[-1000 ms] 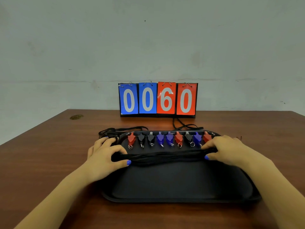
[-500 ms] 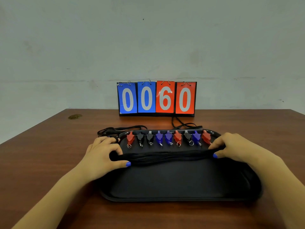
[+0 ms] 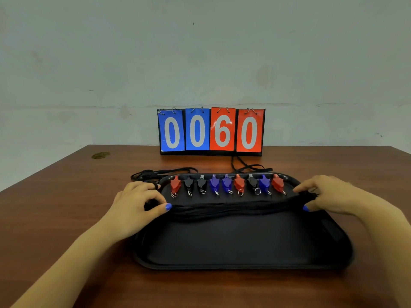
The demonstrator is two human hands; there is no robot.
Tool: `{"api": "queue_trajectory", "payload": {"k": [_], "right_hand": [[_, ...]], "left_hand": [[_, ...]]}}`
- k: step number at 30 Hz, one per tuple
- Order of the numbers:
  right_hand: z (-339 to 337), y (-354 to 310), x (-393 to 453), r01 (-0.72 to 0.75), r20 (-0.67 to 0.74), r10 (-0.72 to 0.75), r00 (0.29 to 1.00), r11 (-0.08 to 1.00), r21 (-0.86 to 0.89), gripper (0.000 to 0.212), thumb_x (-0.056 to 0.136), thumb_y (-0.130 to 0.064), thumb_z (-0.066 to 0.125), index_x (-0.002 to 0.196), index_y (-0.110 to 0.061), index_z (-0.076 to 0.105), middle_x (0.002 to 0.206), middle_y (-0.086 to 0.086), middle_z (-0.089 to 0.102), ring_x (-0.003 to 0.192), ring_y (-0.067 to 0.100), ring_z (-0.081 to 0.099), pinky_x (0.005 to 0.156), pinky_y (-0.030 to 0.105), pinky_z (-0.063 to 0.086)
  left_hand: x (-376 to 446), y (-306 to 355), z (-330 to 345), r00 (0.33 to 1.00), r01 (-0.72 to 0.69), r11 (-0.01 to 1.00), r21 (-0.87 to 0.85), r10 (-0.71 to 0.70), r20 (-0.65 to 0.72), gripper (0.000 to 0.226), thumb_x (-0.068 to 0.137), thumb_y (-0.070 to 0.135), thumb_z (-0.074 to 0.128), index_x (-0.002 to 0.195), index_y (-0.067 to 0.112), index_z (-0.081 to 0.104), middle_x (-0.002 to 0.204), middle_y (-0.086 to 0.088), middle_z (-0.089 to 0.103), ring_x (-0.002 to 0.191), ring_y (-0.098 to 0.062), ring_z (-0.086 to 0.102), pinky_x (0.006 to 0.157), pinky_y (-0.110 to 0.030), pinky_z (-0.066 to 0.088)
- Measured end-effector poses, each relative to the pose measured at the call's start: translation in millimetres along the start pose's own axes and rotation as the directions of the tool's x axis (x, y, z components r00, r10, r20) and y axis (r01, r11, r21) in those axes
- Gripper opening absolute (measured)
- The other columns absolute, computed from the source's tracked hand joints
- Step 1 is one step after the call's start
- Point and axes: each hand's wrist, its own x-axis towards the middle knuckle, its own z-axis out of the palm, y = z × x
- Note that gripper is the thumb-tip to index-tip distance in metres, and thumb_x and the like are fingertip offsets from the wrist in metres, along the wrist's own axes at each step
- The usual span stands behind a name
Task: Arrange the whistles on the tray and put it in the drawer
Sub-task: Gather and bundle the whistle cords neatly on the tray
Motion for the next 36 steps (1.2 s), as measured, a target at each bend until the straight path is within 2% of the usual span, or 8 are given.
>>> {"api": "queue_trajectory", "payload": {"k": [3, 9, 13, 17, 20, 25, 28, 36], "right_hand": [[0, 6, 2, 0.007, -0.032, -0.005, 0.999, 0.998, 0.06, 0.052, 0.074, -0.025, 0.075, 0.121, -0.037, 0.057, 0.128, -0.005, 0.056, 0.119, 0.019, 0.05, 0.103, 0.043, 0.038], [4, 22, 7, -0.02, -0.038, 0.027, 0.999, 0.984, 0.178, 0.039, 0.071, -0.022, 0.078, 0.095, -0.039, 0.053, 0.115, -0.001, 0.056, 0.108, 0.023, 0.052, 0.095, 0.038, 0.042], [5, 24, 10, -0.008, -0.048, 0.02, 0.999, 0.973, 0.229, 0.026, 0.074, -0.015, 0.076, 0.082, -0.03, 0.057, 0.105, 0.002, 0.06, 0.097, 0.022, 0.054, 0.083, 0.031, 0.04], [6, 24, 12, -0.017, -0.066, 0.035, 0.997, 0.967, 0.253, 0.023, 0.074, -0.013, 0.076, 0.081, -0.027, 0.059, 0.101, 0.003, 0.061, 0.094, 0.021, 0.055, 0.078, 0.029, 0.038], [5, 22, 10, -0.002, -0.044, 0.012, 0.999, 0.973, 0.23, 0.03, 0.074, -0.017, 0.077, 0.093, -0.03, 0.059, 0.105, -0.002, 0.057, 0.096, 0.018, 0.052, 0.082, 0.029, 0.038], [4, 16, 7, 0.02, 0.022, -0.024, 0.999, 0.985, 0.172, 0.021, 0.08, -0.021, 0.072, 0.08, -0.041, 0.065, 0.102, -0.008, 0.066, 0.102, 0.016, 0.057, 0.092, 0.034, 0.045], [4, 13, 5, -0.003, -0.005, 0.004, 1.0, 0.991, 0.136, 0.028, 0.08, -0.022, 0.071, 0.07, -0.047, 0.062, 0.095, -0.011, 0.066, 0.099, 0.016, 0.058, 0.093, 0.04, 0.047], [3, 11, 2, -0.046, -0.049, 0.054, 0.997, 0.988, 0.145, 0.027, 0.075, -0.024, 0.076, 0.068, -0.045, 0.06, 0.097, -0.004, 0.068, 0.101, 0.02, 0.059, 0.093, 0.039, 0.046]], "left_hand": [[-2, 5, -1, 0.999, 0.027, 1.0, -0.002, -0.027, 0.034, 0.014, 0.081, 0.049, 0.057, 0.074, 0.054, 0.047, 0.119, 0.017, 0.045, 0.128, -0.015, 0.028, 0.103, -0.038, 0.028], [1, -2, -1, 0.997, -0.024, 0.998, -0.061, 0.019, -0.08, 0.018, 0.083, 0.038, 0.06, 0.069, 0.047, 0.053, 0.078, 0.02, 0.05, 0.096, -0.011, 0.046, 0.09, -0.04, 0.039], [-2, 1, -3, 1.0, 0.007, 0.998, -0.065, -0.008, -0.017, 0.006, 0.075, 0.059, 0.05, 0.075, 0.053, 0.049, 0.099, 0.026, 0.05, 0.113, -0.014, 0.041, 0.097, -0.04, 0.036], [-4, 6, -5, 0.988, 0.08, 0.997, 0.008, -0.08, 0.132, 0.073, 0.032, 0.099, 0.023, 0.09, 0.058, 0.04, 0.138, 0.013, 0.04, 0.132, -0.014, 0.022, 0.108, -0.04, 0.024], [-5, 6, -6, 0.989, 0.078, 0.997, -0.027, -0.074, 0.132, 0.08, 0.022, 0.102, 0.017, 0.085, 0.058, 0.04, 0.138, 0.013, 0.039, 0.131, -0.012, 0.021, 0.108, -0.04, 0.024], [-1, 8, 1, 0.999, 0.018, 0.998, 0.064, -0.021, 0.036, 0.071, 0.038, 0.099, 0.013, 0.072, 0.044, 0.042, 0.119, 0.017, 0.052, 0.115, -0.005, 0.032, 0.092, -0.029, 0.032], [0, 15, 2, 0.999, -0.027, 0.977, 0.211, 0.019, 0.037, 0.036, 0.073, 0.073, 0.042, 0.073, 0.037, 0.044, 0.119, 0.016, 0.052, 0.119, -0.007, 0.034, 0.093, -0.027, 0.031], [2, 15, 1, 0.997, 0.018, 0.911, 0.413, -0.048, 0.062, 0.042, 0.092, 0.053, 0.031, 0.116, 0.027, 0.053, 0.134, 0.01, 0.042, 0.129, -0.014, 0.028, 0.099, -0.03, 0.028]]}}
